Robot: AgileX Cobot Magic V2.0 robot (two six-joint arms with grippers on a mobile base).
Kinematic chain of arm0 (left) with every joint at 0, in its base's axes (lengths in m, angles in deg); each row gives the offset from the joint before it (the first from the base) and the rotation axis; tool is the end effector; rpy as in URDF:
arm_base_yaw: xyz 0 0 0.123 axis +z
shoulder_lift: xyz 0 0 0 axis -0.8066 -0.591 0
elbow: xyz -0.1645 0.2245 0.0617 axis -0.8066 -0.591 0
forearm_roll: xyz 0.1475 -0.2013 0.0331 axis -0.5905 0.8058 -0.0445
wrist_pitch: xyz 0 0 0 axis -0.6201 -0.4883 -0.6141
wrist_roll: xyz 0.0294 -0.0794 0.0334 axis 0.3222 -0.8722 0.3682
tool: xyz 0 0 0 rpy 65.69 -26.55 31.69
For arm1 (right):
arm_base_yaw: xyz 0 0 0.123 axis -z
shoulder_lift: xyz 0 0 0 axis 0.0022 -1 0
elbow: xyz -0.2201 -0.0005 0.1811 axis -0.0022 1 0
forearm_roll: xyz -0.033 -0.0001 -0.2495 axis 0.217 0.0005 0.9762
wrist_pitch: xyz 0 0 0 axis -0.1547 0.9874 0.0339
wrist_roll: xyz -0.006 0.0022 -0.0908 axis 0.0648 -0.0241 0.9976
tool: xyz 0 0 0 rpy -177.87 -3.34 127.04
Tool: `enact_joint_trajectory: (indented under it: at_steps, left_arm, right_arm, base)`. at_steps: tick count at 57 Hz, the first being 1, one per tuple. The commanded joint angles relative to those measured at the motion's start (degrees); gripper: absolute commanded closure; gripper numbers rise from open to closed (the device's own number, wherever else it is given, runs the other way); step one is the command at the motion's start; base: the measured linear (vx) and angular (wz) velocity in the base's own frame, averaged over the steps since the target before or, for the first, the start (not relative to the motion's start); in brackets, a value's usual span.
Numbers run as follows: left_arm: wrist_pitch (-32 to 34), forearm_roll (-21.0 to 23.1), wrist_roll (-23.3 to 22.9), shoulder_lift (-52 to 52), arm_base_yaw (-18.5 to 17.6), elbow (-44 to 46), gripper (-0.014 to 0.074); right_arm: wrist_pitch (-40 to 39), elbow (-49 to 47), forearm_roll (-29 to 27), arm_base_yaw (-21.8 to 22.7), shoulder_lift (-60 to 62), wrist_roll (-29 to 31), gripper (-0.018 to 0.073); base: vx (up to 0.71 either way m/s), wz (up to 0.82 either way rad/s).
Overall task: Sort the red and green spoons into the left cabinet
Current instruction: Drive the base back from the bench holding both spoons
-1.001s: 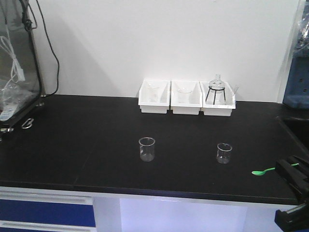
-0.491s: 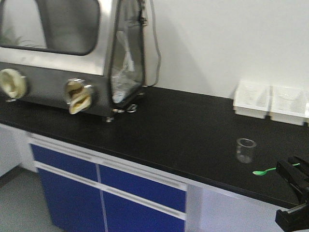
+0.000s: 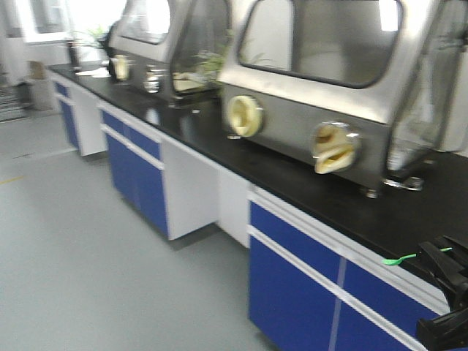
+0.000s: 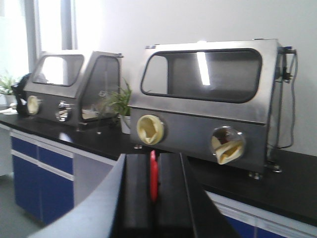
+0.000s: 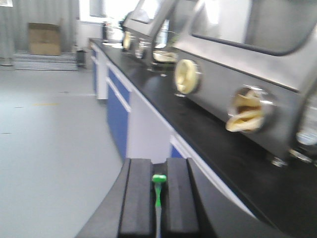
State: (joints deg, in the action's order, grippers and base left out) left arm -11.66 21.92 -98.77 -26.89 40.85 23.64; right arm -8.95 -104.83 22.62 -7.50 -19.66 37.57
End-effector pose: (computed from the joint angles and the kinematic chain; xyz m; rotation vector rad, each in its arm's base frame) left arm 0.1154 -0.0322 0.3411 0.1377 1.3666 -0.3152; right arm 0.1857 0.0396 0.3105 -0.3155 1.5760 0.1508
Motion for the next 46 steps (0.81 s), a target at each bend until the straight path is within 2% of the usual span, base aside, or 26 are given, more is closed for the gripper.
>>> enact_joint_trajectory:
  at_steps: [1,46]
  left_arm:
    - [4.17,0.63,0.13,-0.09,-0.25,1.68,0.0603]
    - [4.17,0.63,0.13,-0.09,-0.25,1.68,0.0603]
  right_arm:
    - [-4.06,-1.55,-0.33,0.12,0.51,0.08,0.0538]
    - [-4.06,-1.55,-0.33,0.12,0.51,0.08,0.0538]
  base:
    - [0.11,0.67]
    - [0.22,0.60]
